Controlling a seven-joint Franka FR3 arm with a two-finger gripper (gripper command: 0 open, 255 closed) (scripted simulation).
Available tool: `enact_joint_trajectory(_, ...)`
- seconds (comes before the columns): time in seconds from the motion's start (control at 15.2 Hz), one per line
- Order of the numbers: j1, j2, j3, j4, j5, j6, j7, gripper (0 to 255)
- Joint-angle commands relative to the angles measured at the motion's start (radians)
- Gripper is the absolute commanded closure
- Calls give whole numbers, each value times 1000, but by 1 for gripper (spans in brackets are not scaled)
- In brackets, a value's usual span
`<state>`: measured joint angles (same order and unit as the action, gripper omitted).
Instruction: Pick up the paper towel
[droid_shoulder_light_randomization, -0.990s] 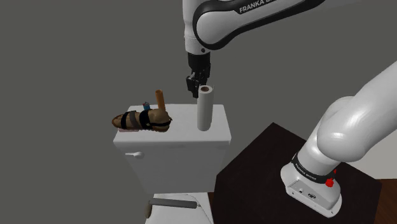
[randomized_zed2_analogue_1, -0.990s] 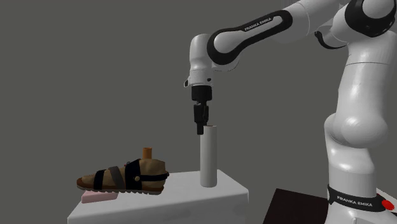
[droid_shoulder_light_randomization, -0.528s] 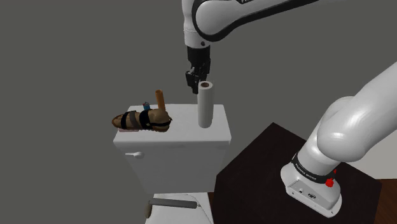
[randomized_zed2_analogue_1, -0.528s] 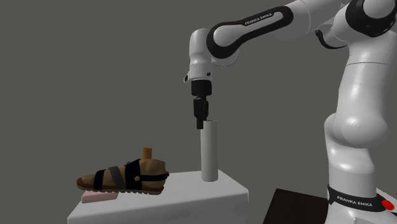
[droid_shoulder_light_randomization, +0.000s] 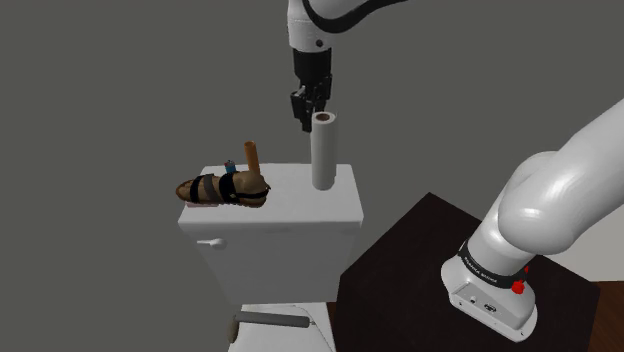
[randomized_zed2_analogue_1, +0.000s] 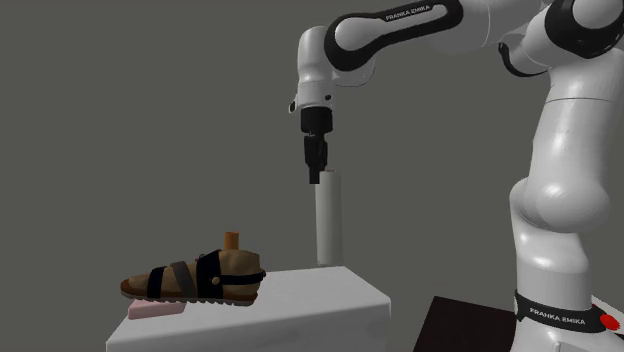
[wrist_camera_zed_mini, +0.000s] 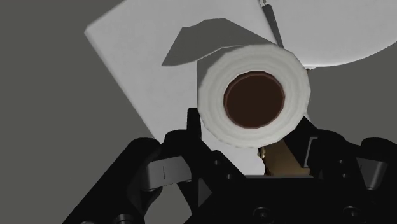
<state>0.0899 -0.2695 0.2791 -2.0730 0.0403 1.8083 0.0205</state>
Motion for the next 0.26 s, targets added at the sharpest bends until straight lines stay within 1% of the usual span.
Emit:
enact_joint_trajectory(0.0,0,-3,0,24,1,-27,1,255)
enact_joint_trajectory(0.2,0,-3,-1,39,0,-43,1,255)
